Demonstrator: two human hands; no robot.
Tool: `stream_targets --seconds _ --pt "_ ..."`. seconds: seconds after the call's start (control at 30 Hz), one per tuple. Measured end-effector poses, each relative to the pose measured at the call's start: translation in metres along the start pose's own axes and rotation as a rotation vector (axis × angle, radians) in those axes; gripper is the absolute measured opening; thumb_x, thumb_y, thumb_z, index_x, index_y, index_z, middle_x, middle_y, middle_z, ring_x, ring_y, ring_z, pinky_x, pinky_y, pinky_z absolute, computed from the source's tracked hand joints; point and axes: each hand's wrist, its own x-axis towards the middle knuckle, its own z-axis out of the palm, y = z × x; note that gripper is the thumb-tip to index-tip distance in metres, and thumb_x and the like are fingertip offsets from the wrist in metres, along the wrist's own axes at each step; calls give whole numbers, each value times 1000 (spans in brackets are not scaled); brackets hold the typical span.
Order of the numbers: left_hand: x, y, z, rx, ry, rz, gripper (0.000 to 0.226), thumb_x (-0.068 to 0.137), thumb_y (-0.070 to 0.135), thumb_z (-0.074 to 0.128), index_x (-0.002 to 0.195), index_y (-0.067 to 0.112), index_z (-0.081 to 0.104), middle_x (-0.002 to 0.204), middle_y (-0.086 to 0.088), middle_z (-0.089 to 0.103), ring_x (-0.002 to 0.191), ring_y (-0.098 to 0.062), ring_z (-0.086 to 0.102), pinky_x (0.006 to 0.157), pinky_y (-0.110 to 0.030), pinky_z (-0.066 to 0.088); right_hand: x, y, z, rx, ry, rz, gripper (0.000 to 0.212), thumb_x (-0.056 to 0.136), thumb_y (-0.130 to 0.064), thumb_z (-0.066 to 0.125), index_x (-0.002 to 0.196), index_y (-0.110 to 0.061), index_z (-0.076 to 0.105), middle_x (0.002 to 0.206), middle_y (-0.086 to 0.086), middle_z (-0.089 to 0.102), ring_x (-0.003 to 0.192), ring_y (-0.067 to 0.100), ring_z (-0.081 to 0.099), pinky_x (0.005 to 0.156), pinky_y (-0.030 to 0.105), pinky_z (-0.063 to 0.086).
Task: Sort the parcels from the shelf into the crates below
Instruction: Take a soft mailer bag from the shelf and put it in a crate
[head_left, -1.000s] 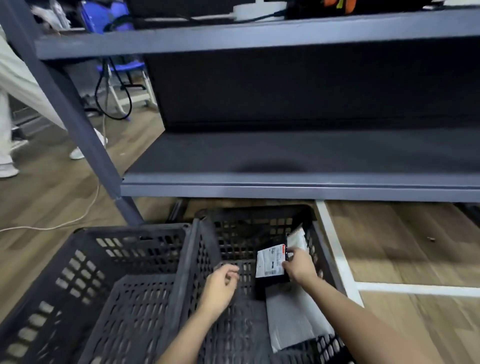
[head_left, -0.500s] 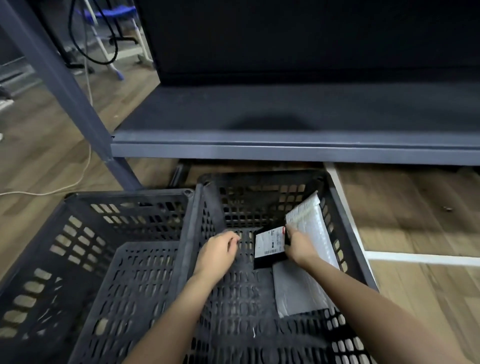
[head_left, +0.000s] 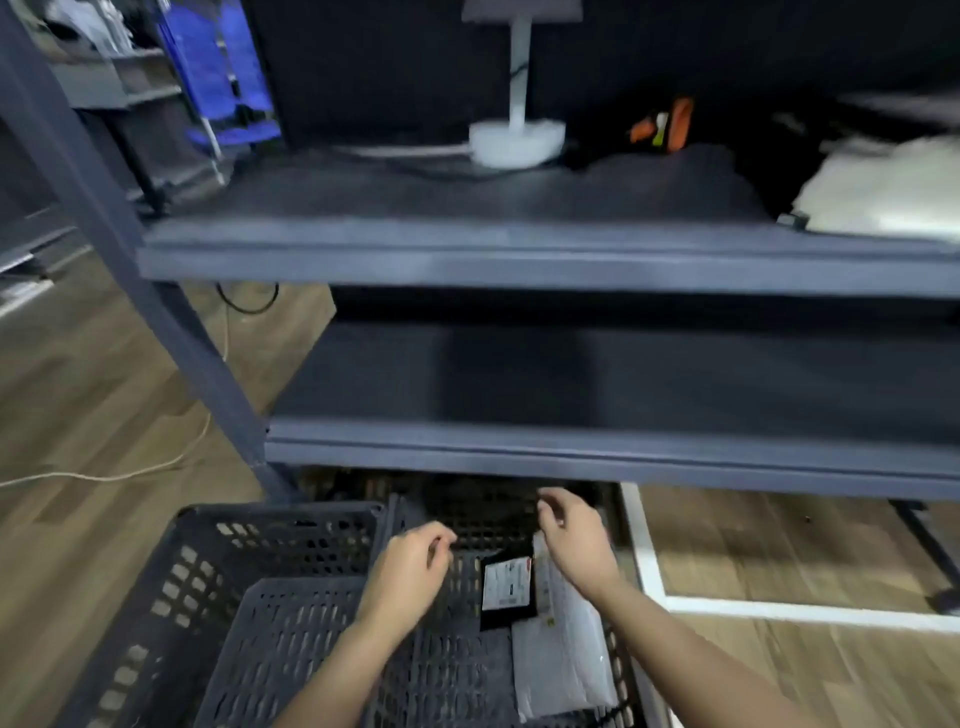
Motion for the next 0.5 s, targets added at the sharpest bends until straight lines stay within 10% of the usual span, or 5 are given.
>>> stream_targets --seconds 0.2,0.5 --pt "-49 127 -133 -135 -26 36 27 96 17 47 82 38 55 77 12 67 68 -1 59 66 -14 45 -58 -140 -121 97 44 -40 26 98 -18 44 118 -13 60 95 -1 66 82 11 60 72 18 42" --pt "-125 342 -376 -220 227 206 31 97 15 45 74 35 53 75 9 66 69 -16 64 64 -28 51 -140 -398 -341 243 161 -233 17 99 -17 41 102 -19 58 85 1 66 76 16 61 79 35 51"
